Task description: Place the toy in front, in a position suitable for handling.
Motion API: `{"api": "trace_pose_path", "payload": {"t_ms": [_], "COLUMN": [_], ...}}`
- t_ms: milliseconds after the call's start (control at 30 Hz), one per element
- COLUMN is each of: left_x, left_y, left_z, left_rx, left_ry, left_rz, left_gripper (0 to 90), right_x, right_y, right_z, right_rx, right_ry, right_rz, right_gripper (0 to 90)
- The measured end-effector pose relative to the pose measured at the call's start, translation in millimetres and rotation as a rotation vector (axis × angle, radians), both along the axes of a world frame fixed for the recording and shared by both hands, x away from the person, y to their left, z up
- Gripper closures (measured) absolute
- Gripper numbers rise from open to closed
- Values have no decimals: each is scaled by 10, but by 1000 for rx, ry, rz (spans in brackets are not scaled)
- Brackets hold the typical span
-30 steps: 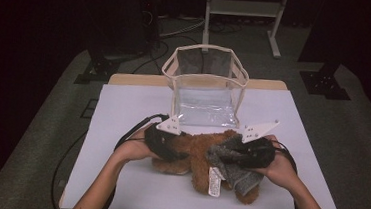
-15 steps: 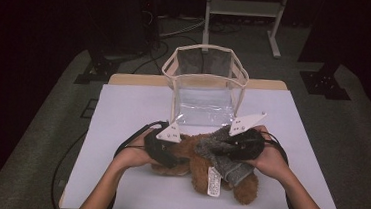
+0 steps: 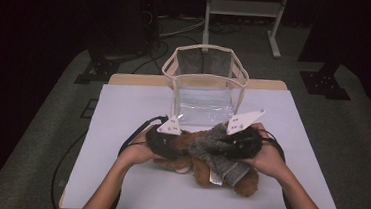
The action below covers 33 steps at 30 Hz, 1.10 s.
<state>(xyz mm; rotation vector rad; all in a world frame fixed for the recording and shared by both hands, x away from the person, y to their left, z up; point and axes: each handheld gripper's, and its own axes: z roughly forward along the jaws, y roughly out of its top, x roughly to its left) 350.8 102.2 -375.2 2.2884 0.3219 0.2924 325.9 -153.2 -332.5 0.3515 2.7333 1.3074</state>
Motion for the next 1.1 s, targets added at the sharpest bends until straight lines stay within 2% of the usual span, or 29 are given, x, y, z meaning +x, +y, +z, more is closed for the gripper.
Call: {"api": "trace_pose_path", "payload": {"t_ms": [167, 300, 367, 500, 633, 733, 767, 867, 900, 1000, 1033, 1100], "left_x": [23, 27, 23, -33, -130, -229, -253, -345, -367, -378, -356, -340], "left_y": [5, 3, -6, -18, -20, -3, 4, 48, 70, 86, 80, 51], "left_z": [12, 16, 17, 16, 20, 16, 14, 33, 56, 99, 161, 177], "left_rx": [12, 14, 19, 24, 44, 45, 44, 35, 36, 13, -1, -2], "left_ry": [3, 6, 6, 1, -15, -14, -13, -8, -9, -10, -17, -19], "left_rz": [-3, -3, -8, -26, -55, -68, -74, -91, -104, -102, -98, -90], "left_gripper": [351, 349, 349, 352, 352, 348, 347, 347, 347, 335, 317, 298], "right_x": [-130, -210, -242, -193, -83, -19, 0, 28, 26, -55, -96, -164], "right_y": [197, 150, 94, -78, -251, -326, -344, -360, -359, -368, -384, -412], "right_z": [-246, -362, -359, -217, 1, 92, 100, 28, -23, -147, -196, -265], "right_rx": [-75, -108, -126, -79, 1, 25, 29, 3, 3, 18, 35, 40], "right_ry": [16, 58, 56, 18, -24, -47, -42, -24, -11, 27, 46, 67], "right_rz": [48, 88, 94, 24, -64, -98, -103, -111, -97, -78, -73, -59], "right_gripper": [737, 736, 736, 736, 733, 730, 730, 729, 729, 731, 731, 732]}}
